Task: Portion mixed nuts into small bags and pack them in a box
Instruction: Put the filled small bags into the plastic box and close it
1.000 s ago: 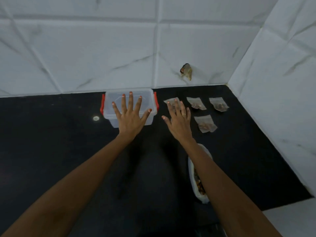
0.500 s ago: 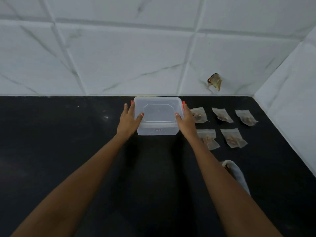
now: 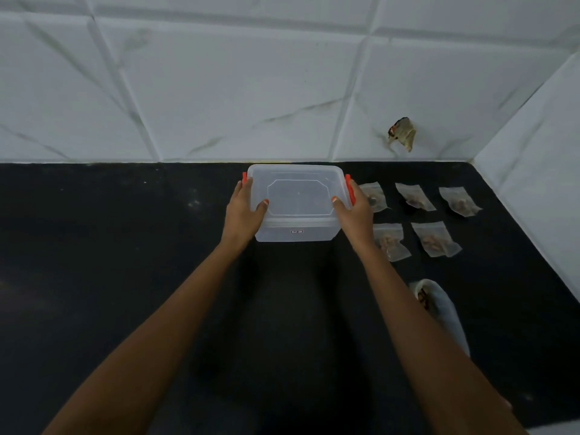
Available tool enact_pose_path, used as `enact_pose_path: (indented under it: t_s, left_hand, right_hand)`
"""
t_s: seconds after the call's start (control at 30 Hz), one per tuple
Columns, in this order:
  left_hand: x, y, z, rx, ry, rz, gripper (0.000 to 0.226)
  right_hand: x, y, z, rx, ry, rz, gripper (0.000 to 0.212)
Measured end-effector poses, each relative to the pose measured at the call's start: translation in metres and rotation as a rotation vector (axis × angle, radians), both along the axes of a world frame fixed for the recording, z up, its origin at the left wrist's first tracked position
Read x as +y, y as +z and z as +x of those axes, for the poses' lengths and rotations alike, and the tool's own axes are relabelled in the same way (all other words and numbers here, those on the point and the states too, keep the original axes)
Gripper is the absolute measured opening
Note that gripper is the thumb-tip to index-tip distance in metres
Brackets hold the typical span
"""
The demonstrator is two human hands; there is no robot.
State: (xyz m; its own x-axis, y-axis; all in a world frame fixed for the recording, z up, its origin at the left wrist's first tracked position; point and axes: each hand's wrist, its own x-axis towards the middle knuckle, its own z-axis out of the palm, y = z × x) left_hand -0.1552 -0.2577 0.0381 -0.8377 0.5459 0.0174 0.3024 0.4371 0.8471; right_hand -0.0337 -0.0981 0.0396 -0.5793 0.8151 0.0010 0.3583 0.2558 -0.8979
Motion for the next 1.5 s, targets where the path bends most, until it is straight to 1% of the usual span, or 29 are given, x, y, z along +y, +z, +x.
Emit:
enact_pose_path:
  t_s: [0.17, 0.3, 0.47, 0.6, 0.83, 1.0, 1.1, 1.17, 1.23, 1.37, 1.43, 1.5]
  left_hand:
    - [-0.032, 0.019, 0.038, -0.017, 0.029, 0.003, 0.062]
    - [-0.065, 0.029, 0.076, -0.065, 0.016, 0.037, 0.064]
    - [-0.1, 0.021, 0.121, -0.143, 0.008, 0.032, 0.067]
    - [-0.121, 0.011, 0.15, -0.189, 0.016, 0.004, 0.07]
    - [-0.142, 0.001, 0.182, -0.165, 0.019, -0.029, 0.069]
    - [-0.145, -0.001, 0.185, -0.142, 0.002, -0.079, 0.067]
    - [-0.141, 0.0, 0.187, -0.063, 0.038, -0.199, 0.064]
    - [-0.136, 0.0, 0.188, 0.094, 0.065, -0.293, 0.06]
    - [-0.126, 0.002, 0.189, 0.222, 0.042, -0.343, 0.058]
    - [-0.09, 0.009, 0.191, 0.281, -0.156, -0.387, 0.057]
    - [-0.071, 0.007, 0.196, 0.32, -0.272, -0.472, 0.059]
    - [-0.056, 0.002, 0.202, 0.36, -0.352, -0.573, 0.062]
  right_hand:
    - [-0.034, 0.019, 0.038, 0.01, -0.02, -0.016, 0.058]
    - [-0.064, 0.024, 0.075, 0.06, -0.047, -0.085, 0.057]
    - [-0.093, 0.015, 0.123, 0.041, -0.074, -0.158, 0.056]
    - [-0.112, 0.006, 0.154, 0.022, -0.058, -0.162, 0.056]
    - [-0.131, -0.008, 0.186, 0.004, -0.022, -0.178, 0.053]
    - [-0.134, -0.009, 0.19, -0.002, 0.0, -0.165, 0.052]
    - [-0.132, -0.01, 0.19, -0.029, 0.022, -0.161, 0.054]
    - [-0.129, -0.009, 0.19, -0.035, 0.001, -0.188, 0.057]
    - [-0.126, -0.006, 0.189, -0.032, -0.043, -0.224, 0.057]
    - [-0.116, 0.001, 0.186, -0.084, -0.079, -0.224, 0.046]
    - [-0.112, 0.003, 0.184, -0.123, -0.072, -0.213, 0.043]
    - [-0.11, 0.005, 0.183, -0.172, -0.05, -0.158, 0.036]
